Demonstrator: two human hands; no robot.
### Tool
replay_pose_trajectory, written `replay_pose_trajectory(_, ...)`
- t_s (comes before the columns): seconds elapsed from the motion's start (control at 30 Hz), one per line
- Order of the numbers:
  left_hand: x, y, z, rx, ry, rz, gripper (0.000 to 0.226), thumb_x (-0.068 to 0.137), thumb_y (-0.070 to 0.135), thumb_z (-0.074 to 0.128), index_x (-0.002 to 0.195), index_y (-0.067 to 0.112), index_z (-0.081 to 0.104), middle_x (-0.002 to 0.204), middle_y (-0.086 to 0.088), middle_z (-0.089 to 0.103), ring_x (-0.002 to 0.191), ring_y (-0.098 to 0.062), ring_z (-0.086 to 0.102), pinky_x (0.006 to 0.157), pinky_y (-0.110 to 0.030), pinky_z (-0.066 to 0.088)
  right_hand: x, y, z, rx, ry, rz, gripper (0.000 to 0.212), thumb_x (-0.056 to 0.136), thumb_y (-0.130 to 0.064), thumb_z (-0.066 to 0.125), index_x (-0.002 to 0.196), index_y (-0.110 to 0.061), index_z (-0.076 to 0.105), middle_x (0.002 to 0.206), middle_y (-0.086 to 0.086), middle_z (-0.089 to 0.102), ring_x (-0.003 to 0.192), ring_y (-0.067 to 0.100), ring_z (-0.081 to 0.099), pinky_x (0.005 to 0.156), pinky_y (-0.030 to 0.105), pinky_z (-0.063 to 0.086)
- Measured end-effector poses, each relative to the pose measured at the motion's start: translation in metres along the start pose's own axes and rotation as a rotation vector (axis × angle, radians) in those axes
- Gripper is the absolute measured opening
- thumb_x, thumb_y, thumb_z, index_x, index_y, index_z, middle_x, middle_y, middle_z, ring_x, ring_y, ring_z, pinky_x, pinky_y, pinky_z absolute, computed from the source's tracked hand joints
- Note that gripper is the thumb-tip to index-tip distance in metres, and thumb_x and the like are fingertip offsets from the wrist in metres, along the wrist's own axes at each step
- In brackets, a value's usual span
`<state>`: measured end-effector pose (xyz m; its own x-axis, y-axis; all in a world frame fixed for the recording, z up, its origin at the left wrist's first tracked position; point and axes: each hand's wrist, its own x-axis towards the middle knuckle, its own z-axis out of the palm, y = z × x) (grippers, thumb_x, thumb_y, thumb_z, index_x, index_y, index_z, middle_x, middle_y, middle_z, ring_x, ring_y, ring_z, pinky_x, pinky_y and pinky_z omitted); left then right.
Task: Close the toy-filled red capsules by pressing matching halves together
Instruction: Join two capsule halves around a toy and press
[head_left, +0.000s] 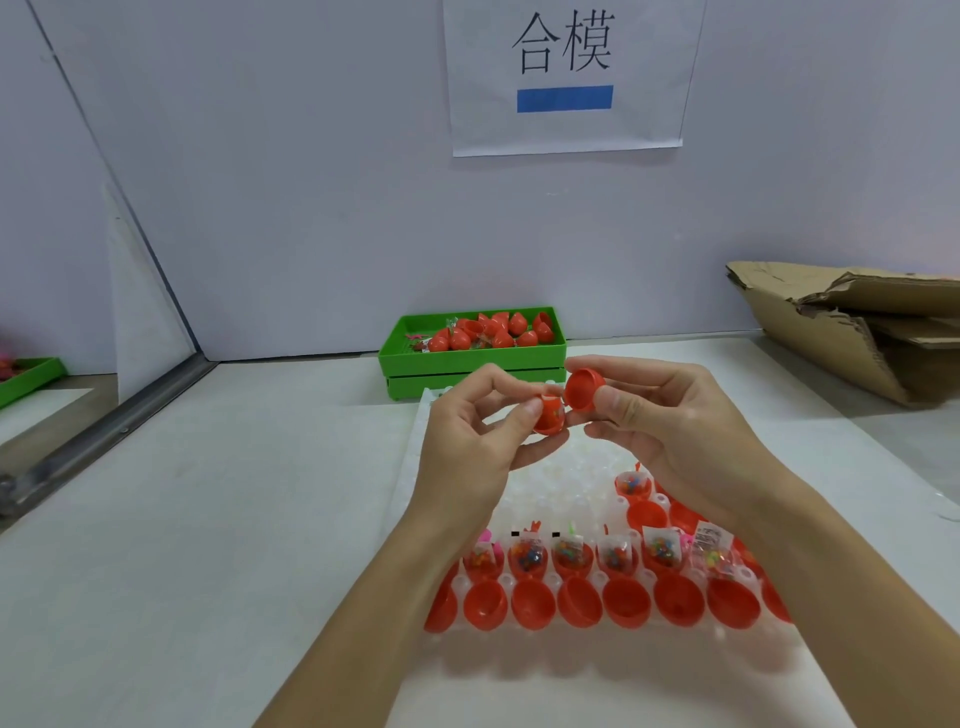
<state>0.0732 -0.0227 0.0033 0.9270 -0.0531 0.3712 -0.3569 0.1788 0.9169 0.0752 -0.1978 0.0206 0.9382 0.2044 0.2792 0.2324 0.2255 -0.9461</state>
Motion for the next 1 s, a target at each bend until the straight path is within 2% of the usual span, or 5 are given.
replay_pose_trajectory(0.27,-0.003,0.001,0.004,0.066,0.036,0.054,0.019,0.093,-0.003,0.062,0.097,0.015,0.069,0.087,-0.005,0.078,0.087,-0.017,0.075,0.072,-0.026,0.060,-0.002,-0.002,0.001,0.002,-0.001,-0.017,0.027,0.072,-0.024,0.071,0.095,-0.030,0.082,0.099,0.010,0.078,0.089,0.022,0.074,0.076,0.022,0.057)
replay_pose_trajectory(0.43,-0.003,0.000,0.006,0.078,0.060,0.083,0.013,0.090,-0.001,0.066,0.092,0.009,0.074,0.083,-0.005,0.078,0.084,-0.018,0.075,0.073,-0.025,0.060,-0.002,-0.002,0.001,0.014,0.013,-0.022,0.027,0.072,-0.023,0.070,0.096,-0.027,0.082,0.101,0.014,0.077,0.091,0.027,0.074,0.078,0.023,0.057)
replay_pose_trajectory(0.63,-0.006,0.000,0.007,0.112,0.045,0.094,0.016,0.088,0.003,0.071,0.102,0.009,0.073,0.092,-0.003,0.078,0.089,-0.018,0.075,0.080,-0.030,0.060,0.000,-0.001,0.000,0.050,0.012,-0.054,0.026,0.072,-0.021,0.071,0.095,-0.026,0.082,0.099,0.011,0.078,0.092,0.023,0.075,0.077,0.022,0.057)
replay_pose_trajectory(0.77,-0.007,0.000,0.010,0.201,0.108,0.129,0.015,0.082,0.009,0.079,0.091,0.018,0.072,0.090,0.003,0.078,0.089,-0.012,0.075,0.082,-0.029,0.060,0.000,0.001,0.000,0.011,0.001,-0.071,0.029,0.071,-0.021,0.072,0.098,-0.027,0.082,0.101,0.011,0.077,0.096,0.025,0.075,0.079,0.023,0.057)
replay_pose_trajectory(1.0,-0.008,-0.003,0.015,0.257,0.193,0.177,0.015,0.081,0.002,0.077,0.081,0.013,0.066,0.084,0.007,0.077,0.084,-0.006,0.074,0.070,-0.014,0.055,0.001,0.004,0.000,-0.084,-0.015,-0.084,0.031,0.073,-0.020,0.074,0.103,-0.026,0.080,0.105,0.008,0.077,0.099,0.027,0.074,0.082,0.028,0.057)
